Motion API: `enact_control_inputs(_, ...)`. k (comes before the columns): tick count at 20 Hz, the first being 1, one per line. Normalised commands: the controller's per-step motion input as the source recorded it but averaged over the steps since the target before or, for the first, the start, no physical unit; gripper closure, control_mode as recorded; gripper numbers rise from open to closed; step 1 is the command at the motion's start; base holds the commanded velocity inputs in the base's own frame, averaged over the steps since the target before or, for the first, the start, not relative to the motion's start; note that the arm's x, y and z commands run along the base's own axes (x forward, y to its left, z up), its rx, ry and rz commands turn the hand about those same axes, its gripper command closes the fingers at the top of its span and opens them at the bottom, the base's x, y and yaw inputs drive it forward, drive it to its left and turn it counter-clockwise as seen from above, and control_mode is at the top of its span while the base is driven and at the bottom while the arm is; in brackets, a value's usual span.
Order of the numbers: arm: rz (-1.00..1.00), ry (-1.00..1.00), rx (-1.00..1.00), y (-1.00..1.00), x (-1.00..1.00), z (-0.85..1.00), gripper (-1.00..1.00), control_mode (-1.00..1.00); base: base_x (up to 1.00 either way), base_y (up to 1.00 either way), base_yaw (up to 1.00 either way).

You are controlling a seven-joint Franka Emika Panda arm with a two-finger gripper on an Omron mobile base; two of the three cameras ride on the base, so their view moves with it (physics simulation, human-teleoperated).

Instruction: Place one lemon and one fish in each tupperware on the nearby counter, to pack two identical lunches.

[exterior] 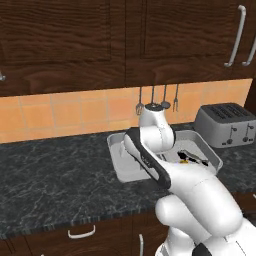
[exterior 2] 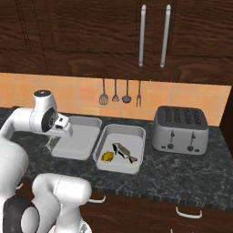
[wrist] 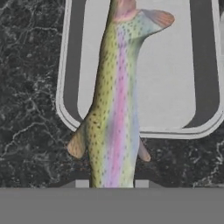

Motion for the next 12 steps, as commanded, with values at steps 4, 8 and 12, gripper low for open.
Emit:
enact_control_inputs(4, 0.0, 0.0, 0.0, 0.1, 0.69, -0.39, 1.0, -1.0, 0.0, 0.0, 0.0)
enact_control_inputs(8, 0.0, 0.0, 0.0, 0.09, 0.57, -0.33, 1.0, -1.0, 0.0, 0.0, 0.0)
enact_control_inputs(12, 0.0, 0.0, 0.0, 0.14, 0.54, -0.37, 1.0, -1.0, 0.0, 0.0, 0.0)
